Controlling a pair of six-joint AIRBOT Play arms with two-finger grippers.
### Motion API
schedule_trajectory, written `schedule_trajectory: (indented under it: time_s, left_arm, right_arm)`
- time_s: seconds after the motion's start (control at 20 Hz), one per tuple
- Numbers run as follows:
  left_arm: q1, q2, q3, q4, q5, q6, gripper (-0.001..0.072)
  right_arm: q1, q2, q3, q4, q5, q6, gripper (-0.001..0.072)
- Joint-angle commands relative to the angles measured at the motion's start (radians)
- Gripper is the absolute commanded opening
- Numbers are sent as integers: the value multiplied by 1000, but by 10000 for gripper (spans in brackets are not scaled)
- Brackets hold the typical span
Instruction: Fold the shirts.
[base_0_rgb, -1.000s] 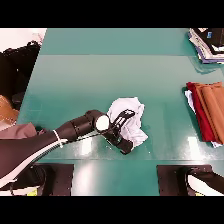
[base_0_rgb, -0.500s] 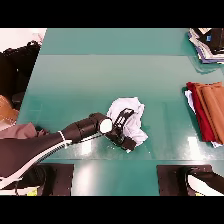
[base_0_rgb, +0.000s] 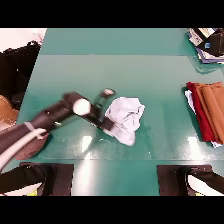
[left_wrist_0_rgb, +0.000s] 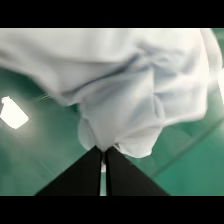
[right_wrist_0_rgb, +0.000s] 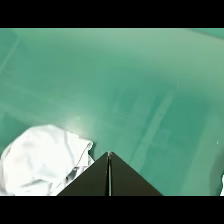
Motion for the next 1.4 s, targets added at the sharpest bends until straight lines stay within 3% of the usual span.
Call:
schedule_trajectory:
  time_s: [0.0, 0.2, 0.25, 0.3, 0.35, 0.6, 0.9, 1.0, 1.1, 1.2, 1.35]
  left_arm:
    - [216, 176, 2, 246, -95, -4, 25]
    - [430, 259, 2, 288, -116, -3, 25]
    - [453, 259, 1, 287, -122, -3, 25]
    - [463, 259, 0, 287, -124, -3, 25]
    - [463, 259, 0, 288, -120, -3, 25]
    - [463, 256, 0, 269, -97, -3, 25]
    - [463, 256, 0, 269, -95, -3, 25]
    - [463, 256, 0, 269, -87, -3, 25]
    - [463, 256, 0, 269, -82, -3, 26]
    - [463, 256, 0, 268, -82, 4, 25]
    - [463, 264, 2, 265, -82, 4, 25]
  right_arm:
    - [1, -16, -3, 5, 36, 0, 14]
    - [19, -27, -165, 11, 2, 0, 18]
    - [35, -27, -238, 11, -19, 0, 127]
    - [58, -27, -312, 13, -45, 0, 363]
    - [83, -27, -393, 32, -82, 0, 504]
    - [179, -177, -649, 248, -292, -101, 515]
    - [225, -404, -658, 364, -370, -136, 511]
    - [238, -444, -658, 424, -372, -179, 436]
    - [249, -461, -659, 445, -396, -188, 418]
    - [250, -462, -658, 446, -412, -214, 18]
    - [239, -423, -658, 442, -418, -233, 12]
